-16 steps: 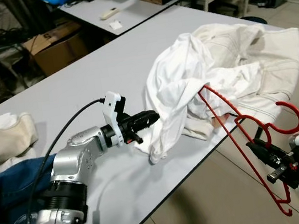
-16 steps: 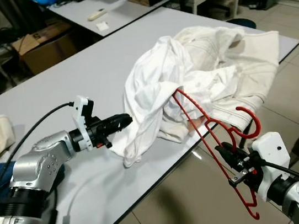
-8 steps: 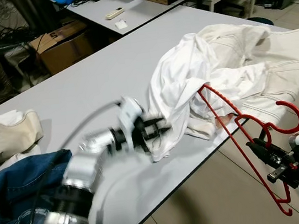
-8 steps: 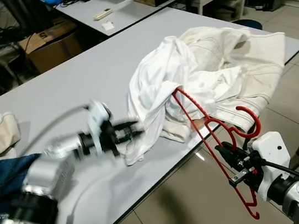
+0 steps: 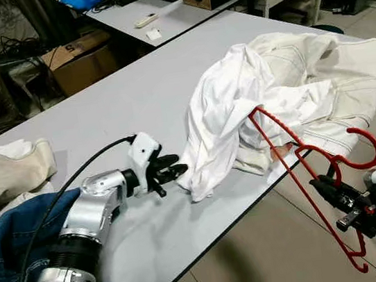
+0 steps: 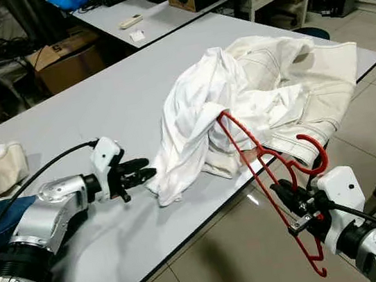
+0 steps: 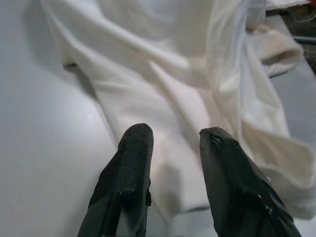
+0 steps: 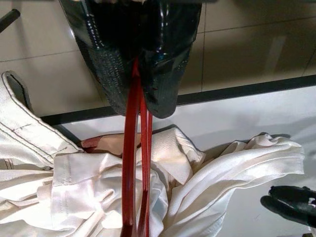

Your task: Hang hanger

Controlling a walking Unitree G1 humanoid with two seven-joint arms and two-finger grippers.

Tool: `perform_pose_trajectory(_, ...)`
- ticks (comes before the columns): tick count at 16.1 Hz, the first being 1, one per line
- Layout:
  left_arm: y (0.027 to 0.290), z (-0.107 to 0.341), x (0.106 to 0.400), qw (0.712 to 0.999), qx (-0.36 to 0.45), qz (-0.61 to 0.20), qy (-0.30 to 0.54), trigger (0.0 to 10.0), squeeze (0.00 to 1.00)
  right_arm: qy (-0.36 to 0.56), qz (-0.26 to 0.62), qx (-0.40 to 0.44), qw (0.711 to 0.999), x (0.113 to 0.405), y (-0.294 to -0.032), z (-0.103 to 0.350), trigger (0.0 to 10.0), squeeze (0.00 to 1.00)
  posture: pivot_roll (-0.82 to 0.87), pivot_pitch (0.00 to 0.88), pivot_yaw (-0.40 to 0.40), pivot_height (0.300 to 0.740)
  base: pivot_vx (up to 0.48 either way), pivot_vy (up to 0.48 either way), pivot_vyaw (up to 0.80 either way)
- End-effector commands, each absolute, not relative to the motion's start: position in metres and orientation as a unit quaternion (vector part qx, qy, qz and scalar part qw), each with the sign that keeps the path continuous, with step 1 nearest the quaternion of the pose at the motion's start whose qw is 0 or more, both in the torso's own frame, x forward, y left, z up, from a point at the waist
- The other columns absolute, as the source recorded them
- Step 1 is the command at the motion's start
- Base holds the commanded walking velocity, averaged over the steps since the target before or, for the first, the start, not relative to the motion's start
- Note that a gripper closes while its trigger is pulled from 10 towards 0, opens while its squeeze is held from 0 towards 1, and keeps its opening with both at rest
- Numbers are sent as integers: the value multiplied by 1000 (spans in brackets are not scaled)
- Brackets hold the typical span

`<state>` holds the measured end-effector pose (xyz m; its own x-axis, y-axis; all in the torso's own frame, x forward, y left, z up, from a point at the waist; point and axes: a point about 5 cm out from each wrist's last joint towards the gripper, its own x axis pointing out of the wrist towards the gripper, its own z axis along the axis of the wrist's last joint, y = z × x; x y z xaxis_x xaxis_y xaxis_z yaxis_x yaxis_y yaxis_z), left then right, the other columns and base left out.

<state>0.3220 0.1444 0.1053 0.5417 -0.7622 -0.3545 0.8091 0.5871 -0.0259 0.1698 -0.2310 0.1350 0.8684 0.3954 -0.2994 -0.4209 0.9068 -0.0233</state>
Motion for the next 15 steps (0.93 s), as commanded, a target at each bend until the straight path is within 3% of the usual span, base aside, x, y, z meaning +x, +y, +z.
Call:
perform_pose_trajectory(1, 146, 109, 324, 872, 78, -452, 169, 10000, 0, 141, 215, -45, 965, 170, -231, 138, 10000, 0, -293, 0, 144, 740, 0, 0, 0)
perform_pose_trajectory(10, 142, 98, 319, 854, 97, -469, 205, 10000, 0, 142, 215, -47, 965, 170, -232, 138, 10000, 0, -296, 0, 147, 740, 0, 0, 0)
perform_pose_trajectory(15, 133, 103, 320, 860, 34, -472, 190, 10000, 0, 142, 216, -48, 965, 170, -231, 137, 10000, 0, -296, 0, 143, 740, 0, 0, 0)
